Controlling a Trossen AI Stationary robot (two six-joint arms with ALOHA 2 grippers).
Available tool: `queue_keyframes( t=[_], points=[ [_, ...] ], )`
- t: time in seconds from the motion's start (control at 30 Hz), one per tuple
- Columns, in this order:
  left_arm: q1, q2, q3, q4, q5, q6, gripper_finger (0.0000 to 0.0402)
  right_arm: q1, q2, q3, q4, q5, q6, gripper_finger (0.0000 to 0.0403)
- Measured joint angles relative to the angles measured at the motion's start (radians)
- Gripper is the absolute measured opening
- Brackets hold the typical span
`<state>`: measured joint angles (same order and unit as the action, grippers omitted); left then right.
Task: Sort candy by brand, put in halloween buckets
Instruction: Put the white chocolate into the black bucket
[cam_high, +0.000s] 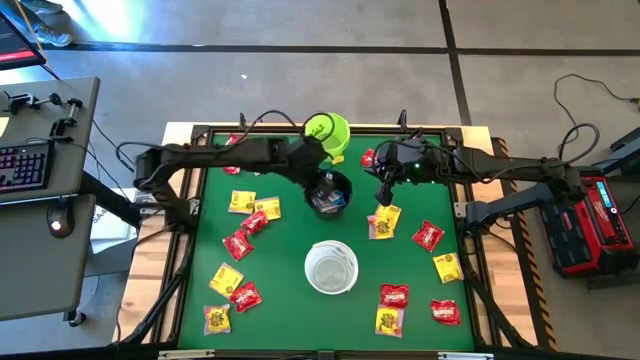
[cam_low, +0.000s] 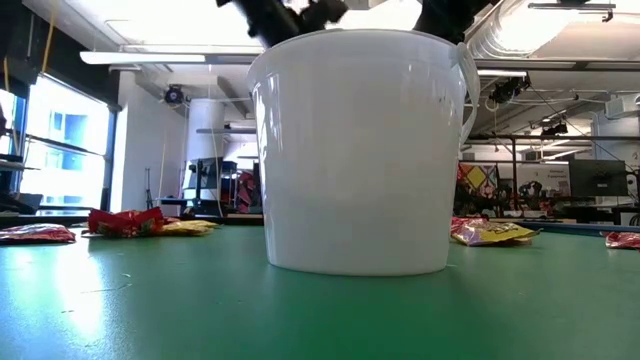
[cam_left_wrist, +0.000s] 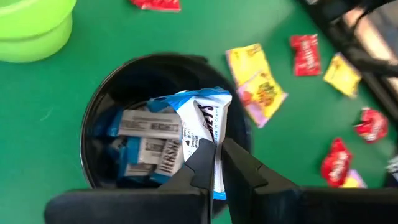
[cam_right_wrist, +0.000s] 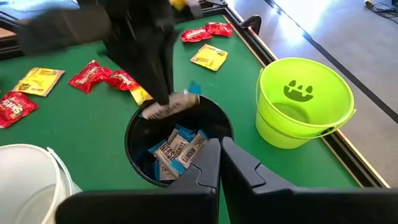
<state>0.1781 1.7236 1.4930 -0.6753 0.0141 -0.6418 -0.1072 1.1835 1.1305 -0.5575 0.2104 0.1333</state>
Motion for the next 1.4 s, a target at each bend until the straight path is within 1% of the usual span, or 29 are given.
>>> queue_keyframes(
  t=[0.23, 0.67, 0.93, 1.1, 1.23, 1.4],
  points=[
    [0.006, 0.079, 0.0, 0.008, 0.001, 0.026, 0.0014, -0.015, 0.0, 0.0, 0.0, 0.0, -0.002, 0.0],
    [0.006, 0.149, -0.002, 0.023, -0.015, 0.079, 0.0014, -0.037, 0.006, 0.0, 0.003, 0.0, -0.003, 0.0],
    [-0.005, 0.163, -0.002, 0.016, -0.03, 0.129, 0.0014, -0.037, 0.007, 0.0, 0.006, 0.0, -0.003, 0.0],
    [-0.009, 0.17, -0.002, 0.021, -0.036, 0.132, 0.0015, -0.037, 0.007, 0.0, 0.008, 0.0, -0.003, 0.0],
    [-0.013, 0.169, -0.001, 0.024, -0.051, 0.153, 0.0027, -0.037, 0.007, 0.0, 0.008, 0.0, -0.003, 0.0],
    [-0.017, 0.169, -0.001, 0.032, -0.055, 0.156, 0.0057, -0.037, 0.007, 0.0, 0.008, 0.0, -0.003, 0.0]
  ],
)
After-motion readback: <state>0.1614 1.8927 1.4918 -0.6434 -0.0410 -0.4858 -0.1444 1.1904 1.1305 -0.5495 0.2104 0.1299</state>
